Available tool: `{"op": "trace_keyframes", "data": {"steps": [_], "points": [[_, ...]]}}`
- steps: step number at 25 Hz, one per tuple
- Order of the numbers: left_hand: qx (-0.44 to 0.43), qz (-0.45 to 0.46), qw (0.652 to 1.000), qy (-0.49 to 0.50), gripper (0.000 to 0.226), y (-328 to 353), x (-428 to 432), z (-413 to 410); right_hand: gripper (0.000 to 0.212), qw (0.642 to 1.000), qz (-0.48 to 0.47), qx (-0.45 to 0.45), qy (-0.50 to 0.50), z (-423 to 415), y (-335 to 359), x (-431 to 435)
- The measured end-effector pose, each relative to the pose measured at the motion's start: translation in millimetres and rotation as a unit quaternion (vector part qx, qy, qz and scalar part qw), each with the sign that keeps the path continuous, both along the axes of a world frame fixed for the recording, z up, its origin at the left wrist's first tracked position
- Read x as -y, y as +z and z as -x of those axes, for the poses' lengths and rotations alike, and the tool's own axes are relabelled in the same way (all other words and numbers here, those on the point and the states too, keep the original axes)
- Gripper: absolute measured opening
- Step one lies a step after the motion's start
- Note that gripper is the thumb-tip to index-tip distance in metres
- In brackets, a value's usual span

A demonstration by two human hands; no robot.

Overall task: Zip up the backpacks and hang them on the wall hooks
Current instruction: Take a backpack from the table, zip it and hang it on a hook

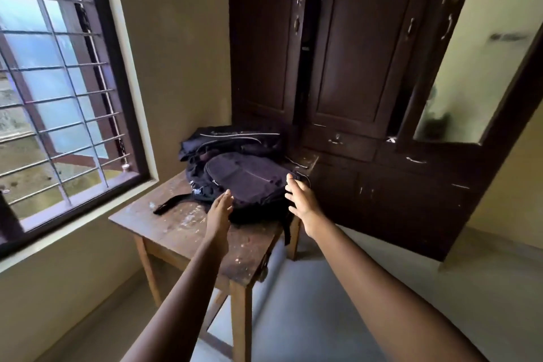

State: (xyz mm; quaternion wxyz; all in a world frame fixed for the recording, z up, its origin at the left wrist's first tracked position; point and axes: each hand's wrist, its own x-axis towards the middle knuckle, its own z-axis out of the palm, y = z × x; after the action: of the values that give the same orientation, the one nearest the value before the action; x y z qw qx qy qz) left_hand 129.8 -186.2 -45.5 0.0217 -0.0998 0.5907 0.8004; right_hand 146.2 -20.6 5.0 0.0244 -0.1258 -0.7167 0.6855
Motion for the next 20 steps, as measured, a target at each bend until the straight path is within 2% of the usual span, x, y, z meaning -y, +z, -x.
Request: {"op": "trace_keyframes", "data": {"steps": [3,8,11,14,17,20], "points": [[-0.022,0.004,0.999,0.033,0.039,6,-39,78,0.048,0.997,0.009,0.022,0.073,83,17,-46],[-0.037,0.088,0.989,0.114,0.035,-9,-48,179,0.042,0.984,0.014,0.028,0.178,197,20,-55],[-0.025,0.138,0.974,0.179,0.039,-29,-29,244,0.036,0.967,-0.095,-0.005,0.237,275,11,-47],[0.002,0.2,0.957,0.208,0.031,-37,-15,296,0.027,0.939,-0.209,-0.056,0.269,346,-2,-40],[0.007,0.287,0.934,0.213,0.033,-45,8,362,0.024,0.881,-0.343,-0.099,0.312,415,-8,-24],[0.083,0.426,0.877,0.206,0.044,-43,43,413,0.028,0.821,-0.413,-0.153,0.363,482,-2,5]]}}
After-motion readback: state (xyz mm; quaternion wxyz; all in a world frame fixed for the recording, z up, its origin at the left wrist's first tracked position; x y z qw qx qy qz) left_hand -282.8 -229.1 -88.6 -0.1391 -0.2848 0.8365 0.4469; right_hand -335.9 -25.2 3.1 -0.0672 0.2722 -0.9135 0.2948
